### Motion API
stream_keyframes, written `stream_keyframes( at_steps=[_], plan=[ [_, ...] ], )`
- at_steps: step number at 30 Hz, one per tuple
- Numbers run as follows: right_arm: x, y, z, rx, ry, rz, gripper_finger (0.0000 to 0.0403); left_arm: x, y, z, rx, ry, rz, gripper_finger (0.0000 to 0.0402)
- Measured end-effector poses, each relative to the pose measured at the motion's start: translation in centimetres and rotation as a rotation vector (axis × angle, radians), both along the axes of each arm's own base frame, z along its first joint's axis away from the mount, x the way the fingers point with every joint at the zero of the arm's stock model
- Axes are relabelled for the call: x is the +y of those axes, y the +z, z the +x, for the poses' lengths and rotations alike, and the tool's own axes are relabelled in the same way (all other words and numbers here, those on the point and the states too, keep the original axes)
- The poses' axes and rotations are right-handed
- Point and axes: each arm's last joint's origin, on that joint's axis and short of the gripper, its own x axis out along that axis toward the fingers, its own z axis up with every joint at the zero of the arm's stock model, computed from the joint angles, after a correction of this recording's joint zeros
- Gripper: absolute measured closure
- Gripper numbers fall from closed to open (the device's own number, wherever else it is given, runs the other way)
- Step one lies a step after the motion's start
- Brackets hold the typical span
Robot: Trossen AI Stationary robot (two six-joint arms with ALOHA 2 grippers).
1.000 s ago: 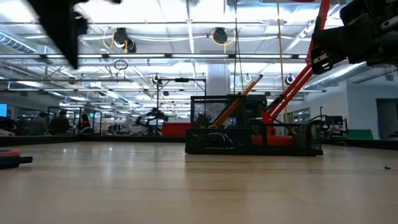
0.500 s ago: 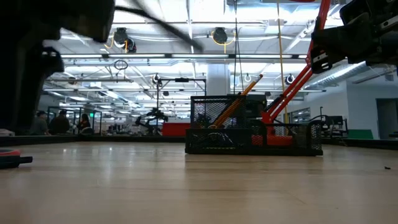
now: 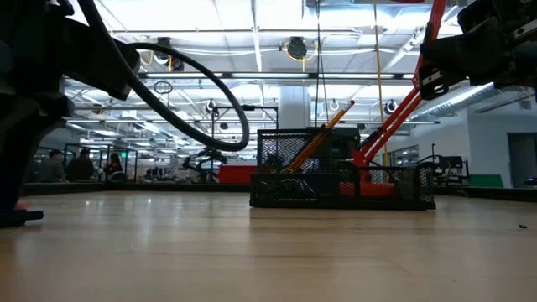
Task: Pick and place office supplies into organizer
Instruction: Put the black pen into the desk organizer
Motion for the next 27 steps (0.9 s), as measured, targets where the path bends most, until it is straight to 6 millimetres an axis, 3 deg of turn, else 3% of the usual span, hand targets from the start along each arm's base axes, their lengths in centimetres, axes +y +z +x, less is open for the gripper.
stream_keyframes(
  at_steps=[13,27],
  plan=[
    [0.0,-0.1,0.0,0.009,0.0,0.001,0.0403,-1.4,-0.2,0.9,-0.148,-0.107,-0.094,0.0202],
    [0.0,-0.1,0.0,0.008,0.0,0.001,0.0403,-1.4,-0.3,-0.5,-0.039,-0.107,-0.049,0.0202]
  ],
)
